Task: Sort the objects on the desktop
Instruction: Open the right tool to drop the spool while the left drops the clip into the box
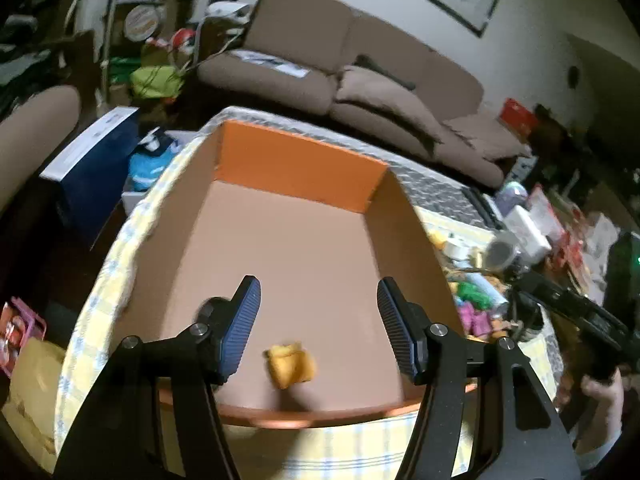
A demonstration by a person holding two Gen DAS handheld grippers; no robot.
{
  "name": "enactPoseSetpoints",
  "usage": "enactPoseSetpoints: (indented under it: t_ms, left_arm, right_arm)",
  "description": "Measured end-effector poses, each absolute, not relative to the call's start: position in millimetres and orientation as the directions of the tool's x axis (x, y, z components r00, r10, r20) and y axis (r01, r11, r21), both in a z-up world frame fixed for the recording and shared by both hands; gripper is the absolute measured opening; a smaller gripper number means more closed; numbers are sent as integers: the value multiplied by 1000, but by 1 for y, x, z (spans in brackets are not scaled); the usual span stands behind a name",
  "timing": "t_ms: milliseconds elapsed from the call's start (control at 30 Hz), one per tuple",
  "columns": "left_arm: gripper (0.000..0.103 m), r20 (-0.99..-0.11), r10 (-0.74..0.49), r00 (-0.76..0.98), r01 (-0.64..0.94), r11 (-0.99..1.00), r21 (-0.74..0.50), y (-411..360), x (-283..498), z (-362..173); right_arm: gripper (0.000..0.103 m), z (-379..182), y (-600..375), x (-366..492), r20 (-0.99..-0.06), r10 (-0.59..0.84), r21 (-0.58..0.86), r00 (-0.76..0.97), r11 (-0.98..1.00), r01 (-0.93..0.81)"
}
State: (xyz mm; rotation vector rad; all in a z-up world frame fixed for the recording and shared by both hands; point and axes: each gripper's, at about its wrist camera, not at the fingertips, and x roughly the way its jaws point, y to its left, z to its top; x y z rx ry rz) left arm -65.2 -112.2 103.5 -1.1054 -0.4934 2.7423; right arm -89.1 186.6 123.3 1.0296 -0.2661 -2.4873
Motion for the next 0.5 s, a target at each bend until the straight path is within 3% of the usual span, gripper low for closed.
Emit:
enactPoseSetpoints:
  t_ms: [200, 500]
  left_arm:
    - [58, -620, 326, -713, -114, -927, -357, -71, -63, 111]
    - [58, -589, 419, -692, -327, -908, -261, 11, -46, 122]
  right_arm:
    - [81, 118, 225, -90, -637, -421, 346, -646, -905, 249]
    - [81, 115, 262, -88, -649, -380, 342, -659, -920, 193]
